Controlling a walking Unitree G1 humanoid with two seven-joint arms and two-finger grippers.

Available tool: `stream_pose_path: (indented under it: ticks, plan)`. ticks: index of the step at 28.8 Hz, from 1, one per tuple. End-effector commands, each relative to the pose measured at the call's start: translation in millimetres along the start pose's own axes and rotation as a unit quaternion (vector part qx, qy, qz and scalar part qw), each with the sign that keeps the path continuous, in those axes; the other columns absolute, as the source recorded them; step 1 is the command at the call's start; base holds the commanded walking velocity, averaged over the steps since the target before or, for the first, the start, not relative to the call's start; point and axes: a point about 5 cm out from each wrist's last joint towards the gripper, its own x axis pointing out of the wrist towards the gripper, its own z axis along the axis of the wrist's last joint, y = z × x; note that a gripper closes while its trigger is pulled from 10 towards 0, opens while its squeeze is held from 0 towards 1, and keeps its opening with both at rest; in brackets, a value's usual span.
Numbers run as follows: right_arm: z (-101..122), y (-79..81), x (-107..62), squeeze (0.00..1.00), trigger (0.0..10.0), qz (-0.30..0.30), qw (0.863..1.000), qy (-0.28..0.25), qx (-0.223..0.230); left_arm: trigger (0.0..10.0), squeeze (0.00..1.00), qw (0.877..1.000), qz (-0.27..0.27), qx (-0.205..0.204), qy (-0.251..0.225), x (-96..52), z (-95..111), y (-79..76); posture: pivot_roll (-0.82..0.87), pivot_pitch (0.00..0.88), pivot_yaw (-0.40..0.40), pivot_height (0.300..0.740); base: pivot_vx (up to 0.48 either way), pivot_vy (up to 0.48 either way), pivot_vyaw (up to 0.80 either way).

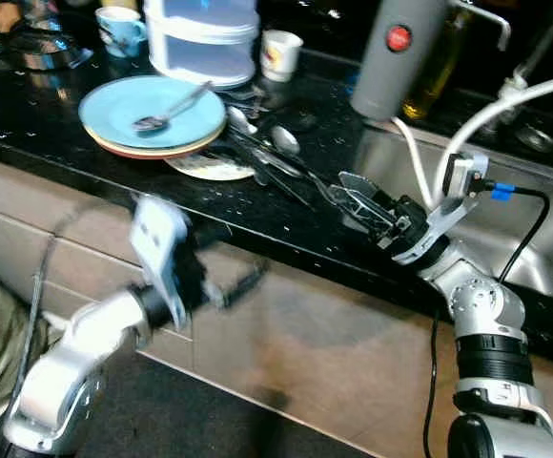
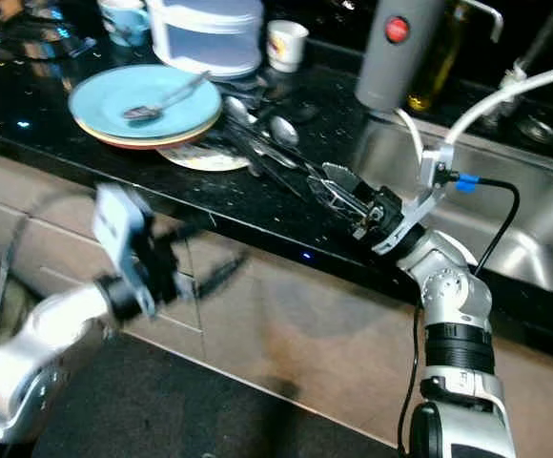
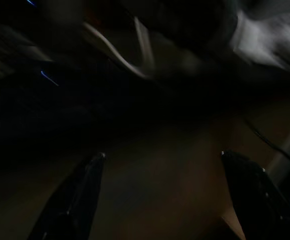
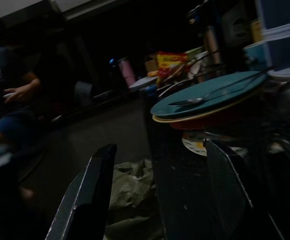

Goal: Kitchen organization

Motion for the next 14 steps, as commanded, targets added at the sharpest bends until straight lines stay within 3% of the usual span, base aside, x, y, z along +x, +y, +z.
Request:
stream_pose_path:
  ticks: [1,6,10,12,13,14]
  plan:
    - [5,0.7,0.1,0.00,10.0,-0.004,1.000,-0.007,-0.014,10.0,0.00,0.999,-0.041,0.000,0.011,0.0,-4,-10.0,0.16,0.019,-0.129,0.740,0.000,0.000,0.77]
    - [4,-2.5,4.3,0.00,10.0,-0.029,0.999,0.004,-0.033,10.0,0.00,1.000,-0.012,-0.022,0.012,-5.6,-15,-3.8,0.16,0.016,-0.130,0.740,0.000,0.000,0.77]
    - [5,-9.1,8.7,0.00,10.0,-0.069,0.995,0.018,-0.070,10.0,0.00,0.999,0.012,-0.034,0.025,-10.9,-27,3.2,0.15,0.012,-0.133,0.740,0.000,0.000,0.00]
    - [5,-12.0,17.2,0.00,10.0,-0.097,0.989,0.040,-0.108,10.0,0.00,0.995,0.059,-0.057,0.058,-20.0,-53,14.8,0.15,0.011,-0.131,0.740,0.000,0.000,0.00]
    - [5,-12.0,17.2,0.00,10.0,-0.097,0.989,0.040,-0.108,10.0,0.00,0.995,0.059,-0.057,0.058,-20.0,-53,14.8,0.15,0.011,-0.131,0.740,0.000,0.000,0.00]
    - [6,-11.6,22.0,0.00,10.0,-0.101,0.987,0.044,-0.120,10.0,0.00,0.991,0.089,-0.068,0.077,-24.5,-67,21.7,0.15,0.009,-0.130,0.740,0.000,0.000,0.00]
